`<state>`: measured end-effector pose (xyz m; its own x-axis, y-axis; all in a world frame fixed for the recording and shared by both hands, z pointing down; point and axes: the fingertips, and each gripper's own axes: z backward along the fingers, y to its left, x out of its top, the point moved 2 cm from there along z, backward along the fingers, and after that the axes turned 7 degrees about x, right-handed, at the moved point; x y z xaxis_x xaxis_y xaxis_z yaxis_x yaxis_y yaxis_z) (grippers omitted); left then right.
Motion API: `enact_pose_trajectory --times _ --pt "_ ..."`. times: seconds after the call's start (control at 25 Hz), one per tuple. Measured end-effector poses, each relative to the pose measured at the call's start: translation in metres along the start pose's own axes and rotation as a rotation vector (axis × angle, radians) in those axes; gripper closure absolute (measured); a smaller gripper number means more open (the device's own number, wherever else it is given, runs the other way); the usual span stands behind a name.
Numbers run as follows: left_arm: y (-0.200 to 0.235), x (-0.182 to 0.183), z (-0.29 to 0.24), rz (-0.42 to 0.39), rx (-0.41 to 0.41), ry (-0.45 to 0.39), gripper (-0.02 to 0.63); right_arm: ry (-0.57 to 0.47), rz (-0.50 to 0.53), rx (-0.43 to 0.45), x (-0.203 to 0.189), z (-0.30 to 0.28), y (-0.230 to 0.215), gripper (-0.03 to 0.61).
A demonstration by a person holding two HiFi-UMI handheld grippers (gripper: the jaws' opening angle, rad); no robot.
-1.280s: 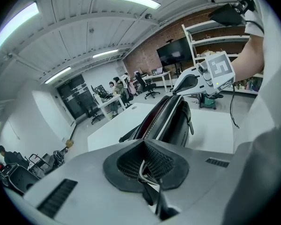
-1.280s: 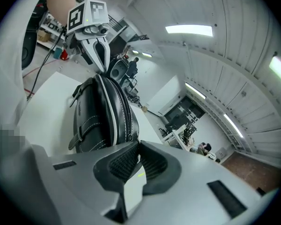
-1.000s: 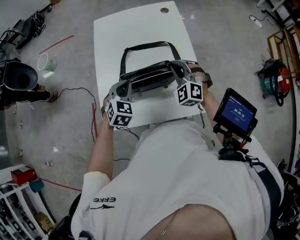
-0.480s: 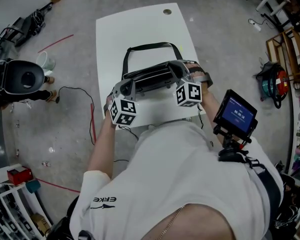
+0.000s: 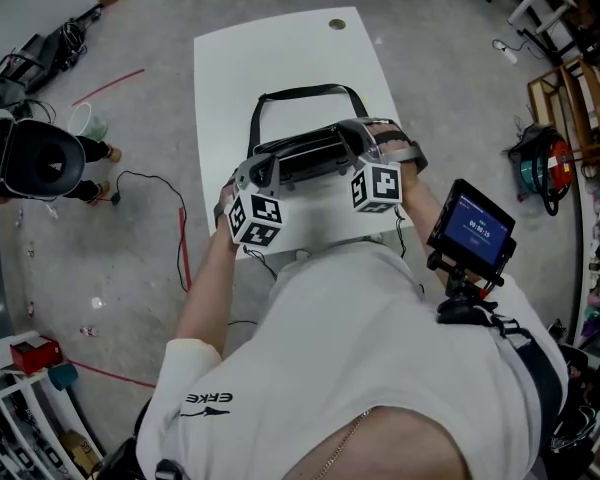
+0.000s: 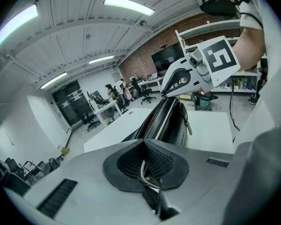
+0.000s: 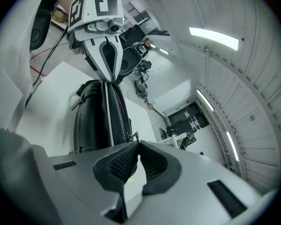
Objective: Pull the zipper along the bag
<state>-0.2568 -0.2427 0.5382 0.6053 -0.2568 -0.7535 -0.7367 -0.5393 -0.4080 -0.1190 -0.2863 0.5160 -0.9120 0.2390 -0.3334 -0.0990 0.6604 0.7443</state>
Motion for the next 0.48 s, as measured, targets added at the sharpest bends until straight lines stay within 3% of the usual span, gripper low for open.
enact_pose_trajectory --times 0.48 --pt "-0.016 0.023 -0.017 -0.028 -0.021 -0.017 0.611 0.055 0.090 -0.001 0.002 0.000 -0.004 0.563"
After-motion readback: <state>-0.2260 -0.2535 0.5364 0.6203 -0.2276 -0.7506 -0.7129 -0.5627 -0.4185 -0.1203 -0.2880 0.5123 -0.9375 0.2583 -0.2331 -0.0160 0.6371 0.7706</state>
